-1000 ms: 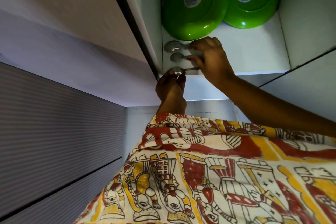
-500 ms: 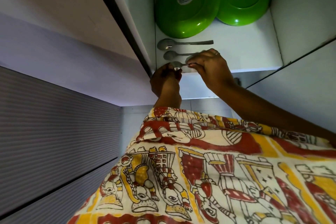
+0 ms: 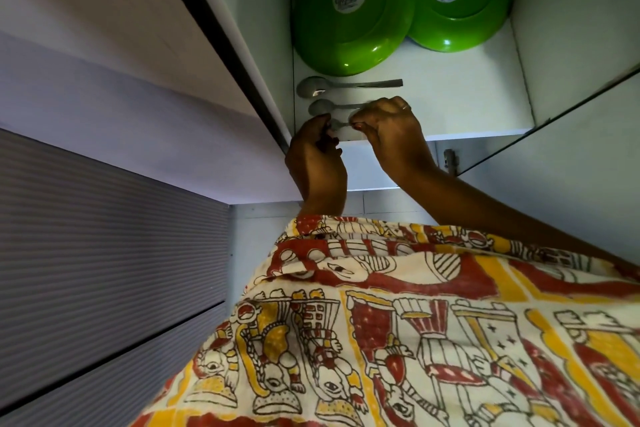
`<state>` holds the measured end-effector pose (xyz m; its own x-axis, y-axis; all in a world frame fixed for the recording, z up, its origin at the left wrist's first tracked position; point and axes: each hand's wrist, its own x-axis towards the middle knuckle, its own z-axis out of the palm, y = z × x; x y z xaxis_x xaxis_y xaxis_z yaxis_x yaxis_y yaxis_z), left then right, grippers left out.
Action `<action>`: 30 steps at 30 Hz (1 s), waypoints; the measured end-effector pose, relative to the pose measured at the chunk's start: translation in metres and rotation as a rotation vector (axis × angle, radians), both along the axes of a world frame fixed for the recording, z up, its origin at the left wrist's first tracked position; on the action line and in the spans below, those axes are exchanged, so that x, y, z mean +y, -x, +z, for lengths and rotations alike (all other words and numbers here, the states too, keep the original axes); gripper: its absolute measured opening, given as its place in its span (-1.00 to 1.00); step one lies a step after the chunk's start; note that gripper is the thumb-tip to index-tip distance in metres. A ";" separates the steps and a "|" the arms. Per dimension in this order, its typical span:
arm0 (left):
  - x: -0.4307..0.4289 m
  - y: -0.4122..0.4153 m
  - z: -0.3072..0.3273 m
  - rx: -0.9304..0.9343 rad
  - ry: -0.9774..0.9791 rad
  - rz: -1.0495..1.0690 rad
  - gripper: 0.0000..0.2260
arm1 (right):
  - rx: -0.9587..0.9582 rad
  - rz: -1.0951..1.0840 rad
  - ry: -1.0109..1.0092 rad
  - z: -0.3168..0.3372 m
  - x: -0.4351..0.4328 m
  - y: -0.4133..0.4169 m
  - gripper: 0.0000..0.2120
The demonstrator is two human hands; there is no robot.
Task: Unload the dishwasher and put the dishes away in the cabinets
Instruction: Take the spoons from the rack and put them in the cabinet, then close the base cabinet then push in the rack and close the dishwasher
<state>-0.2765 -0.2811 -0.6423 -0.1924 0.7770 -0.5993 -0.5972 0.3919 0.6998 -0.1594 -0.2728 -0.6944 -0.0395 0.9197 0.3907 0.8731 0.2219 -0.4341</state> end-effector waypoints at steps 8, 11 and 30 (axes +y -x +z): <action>-0.013 -0.003 0.000 0.353 -0.097 -0.091 -0.82 | 0.125 -0.128 -0.018 0.007 -0.014 0.014 -0.72; -0.028 -0.006 0.001 0.702 -0.150 -0.247 -0.79 | 0.116 -0.199 0.033 0.013 -0.037 0.019 -0.65; -0.188 -0.028 0.066 0.792 -0.280 -0.227 -0.91 | 0.289 -0.439 -0.028 0.111 -0.192 0.011 -0.61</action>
<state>-0.2481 -0.4692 -0.5765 -0.2940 0.9461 -0.1356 0.1779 0.1936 0.9648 -0.1700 -0.4652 -0.5834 0.4597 0.8146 0.3537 0.7324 -0.1225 -0.6698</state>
